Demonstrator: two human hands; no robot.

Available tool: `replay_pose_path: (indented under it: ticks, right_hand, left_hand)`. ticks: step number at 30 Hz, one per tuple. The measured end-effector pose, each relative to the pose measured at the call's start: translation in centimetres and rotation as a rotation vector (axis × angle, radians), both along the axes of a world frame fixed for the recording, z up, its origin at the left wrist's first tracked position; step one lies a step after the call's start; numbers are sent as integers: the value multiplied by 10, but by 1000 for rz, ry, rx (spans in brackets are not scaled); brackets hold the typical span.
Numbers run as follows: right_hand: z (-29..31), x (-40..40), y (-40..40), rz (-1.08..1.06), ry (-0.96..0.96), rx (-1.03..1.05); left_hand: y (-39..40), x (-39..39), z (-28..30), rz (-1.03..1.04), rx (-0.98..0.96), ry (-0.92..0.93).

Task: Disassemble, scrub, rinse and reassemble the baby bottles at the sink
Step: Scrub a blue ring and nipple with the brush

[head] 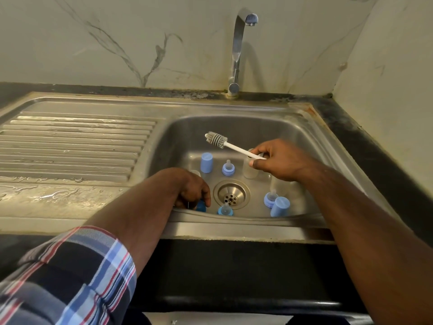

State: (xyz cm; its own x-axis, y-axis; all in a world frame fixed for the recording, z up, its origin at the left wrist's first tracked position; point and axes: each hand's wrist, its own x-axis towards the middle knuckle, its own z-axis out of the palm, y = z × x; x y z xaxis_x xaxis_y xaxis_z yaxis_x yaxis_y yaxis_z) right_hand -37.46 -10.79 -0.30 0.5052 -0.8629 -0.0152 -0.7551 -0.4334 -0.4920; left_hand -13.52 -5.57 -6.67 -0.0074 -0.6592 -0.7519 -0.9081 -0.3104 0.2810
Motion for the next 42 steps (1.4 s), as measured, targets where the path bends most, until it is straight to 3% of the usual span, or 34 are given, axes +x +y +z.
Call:
replay_pose_path:
  ticks: [9, 13, 20, 29, 32, 38, 42]
  right_hand:
    - [0, 0, 1, 13, 11, 23]
    - [0, 1, 2, 15, 6, 25]
    - [0, 2, 2, 3, 14, 18]
    - [0, 3, 3, 9, 17, 23]
    - [2, 3, 2, -44, -16, -18]
    - [14, -1, 5, -199, -161, -154]
    - [19, 0, 10, -226, -212, -200]
  left_hand:
    - [-2, -9, 12, 103, -147, 120]
    - [-8, -14, 12, 34, -257, 158]
    - [-11, -34, 4, -199, -146, 108]
    - [-13, -36, -1, -236, -127, 91]
    - [-15, -29, 7, -139, -232, 206]
    - [-16, 3, 37, 288, -696, 518]
    - [-12, 13, 48, 644, -769, 814]
